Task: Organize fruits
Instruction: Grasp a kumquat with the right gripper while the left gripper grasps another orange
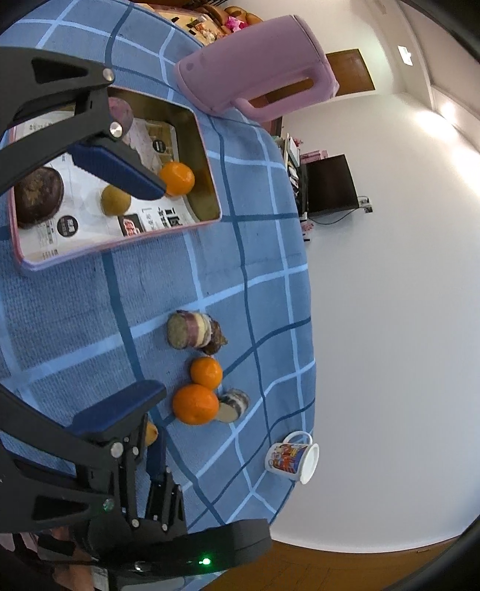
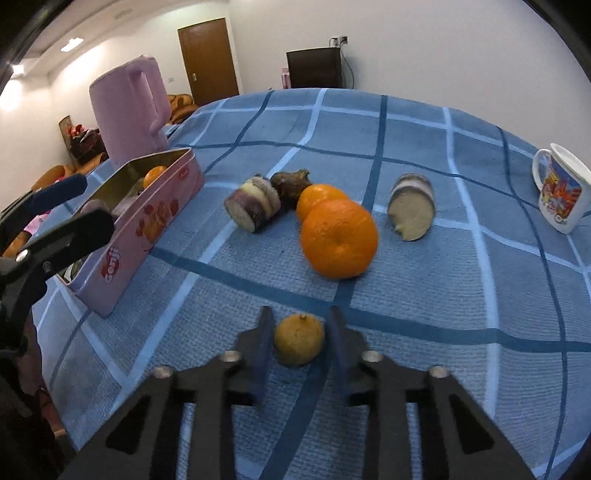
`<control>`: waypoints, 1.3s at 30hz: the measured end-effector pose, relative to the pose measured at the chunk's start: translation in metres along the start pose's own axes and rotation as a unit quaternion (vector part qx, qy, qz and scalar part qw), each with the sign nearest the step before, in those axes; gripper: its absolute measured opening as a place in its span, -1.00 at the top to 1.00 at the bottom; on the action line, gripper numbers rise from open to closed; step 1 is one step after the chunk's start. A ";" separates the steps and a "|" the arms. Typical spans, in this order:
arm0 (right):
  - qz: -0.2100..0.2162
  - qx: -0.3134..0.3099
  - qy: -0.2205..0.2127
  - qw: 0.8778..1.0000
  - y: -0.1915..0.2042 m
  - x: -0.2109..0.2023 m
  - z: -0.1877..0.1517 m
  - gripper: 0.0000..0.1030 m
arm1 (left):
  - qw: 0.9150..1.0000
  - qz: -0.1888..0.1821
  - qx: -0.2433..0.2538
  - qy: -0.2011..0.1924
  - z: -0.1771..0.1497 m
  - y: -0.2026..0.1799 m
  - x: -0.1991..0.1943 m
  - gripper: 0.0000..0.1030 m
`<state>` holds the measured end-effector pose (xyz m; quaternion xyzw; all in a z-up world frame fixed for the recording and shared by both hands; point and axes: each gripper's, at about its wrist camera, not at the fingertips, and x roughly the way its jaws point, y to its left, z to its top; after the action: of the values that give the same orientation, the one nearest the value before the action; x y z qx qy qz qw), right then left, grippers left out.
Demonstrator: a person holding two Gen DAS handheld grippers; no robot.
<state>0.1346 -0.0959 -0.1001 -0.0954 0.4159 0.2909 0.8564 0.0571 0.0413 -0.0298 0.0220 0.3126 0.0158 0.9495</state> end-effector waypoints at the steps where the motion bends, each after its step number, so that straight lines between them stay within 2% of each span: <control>1: -0.004 -0.001 -0.007 1.000 0.000 -0.003 0.000 0.46 | 1.000 -0.006 -0.001 0.002 0.002 -0.003 0.001 -0.94; 6: -0.035 0.022 -0.041 0.998 -0.017 -0.019 0.007 0.46 | 0.999 -0.031 0.003 0.010 0.011 -0.023 0.012 -0.92; 9: -0.078 0.040 -0.063 0.994 -0.036 -0.030 0.013 0.46 | 0.999 -0.034 0.019 0.016 0.017 -0.046 0.026 -0.87; 10: -0.088 0.051 -0.068 0.992 -0.046 -0.032 0.015 0.46 | 0.999 -0.038 0.024 0.022 0.018 -0.054 0.034 -0.83; 12: -0.110 0.061 -0.072 0.989 -0.057 -0.033 0.016 0.46 | 0.997 -0.056 0.022 0.045 0.020 -0.066 0.053 -0.62; 14: -0.124 0.074 -0.075 0.987 -0.068 -0.033 0.014 0.46 | 0.995 -0.072 0.012 0.063 0.021 -0.073 0.067 -0.53; 17: -0.131 0.088 -0.075 0.985 -0.079 -0.033 0.009 0.46 | 0.993 -0.086 0.000 0.080 0.023 -0.080 0.083 -0.27; 23: -0.122 0.096 -0.076 0.985 -0.087 -0.034 0.007 0.46 | 0.991 -0.094 -0.003 0.091 0.027 -0.096 0.097 -0.25; 25: -0.119 0.099 -0.076 0.985 -0.088 -0.034 0.007 0.46 | 0.990 -0.096 -0.003 0.100 0.026 -0.102 0.104 -0.17; 26: -0.117 0.099 -0.075 0.985 -0.087 -0.032 0.007 0.45 | 0.990 -0.094 -0.001 0.103 0.026 -0.103 0.107 -0.12; 27: -0.116 0.098 -0.073 0.986 -0.087 -0.031 0.008 0.45 | 0.990 -0.094 0.000 0.104 0.025 -0.105 0.110 0.05; 33: -0.100 0.087 -0.084 0.988 -0.083 -0.034 0.008 0.45 | 0.986 -0.118 -0.031 0.112 0.024 -0.095 0.113 0.07; 39: -0.105 0.069 -0.105 0.987 -0.074 -0.041 0.007 0.45 | 0.989 -0.119 -0.036 0.084 0.024 -0.091 0.103 0.07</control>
<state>0.1618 -0.1706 -0.0699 -0.0479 0.3307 0.1785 0.9255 0.1558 -0.0455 -0.0765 -0.0511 0.3909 -0.0847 0.9151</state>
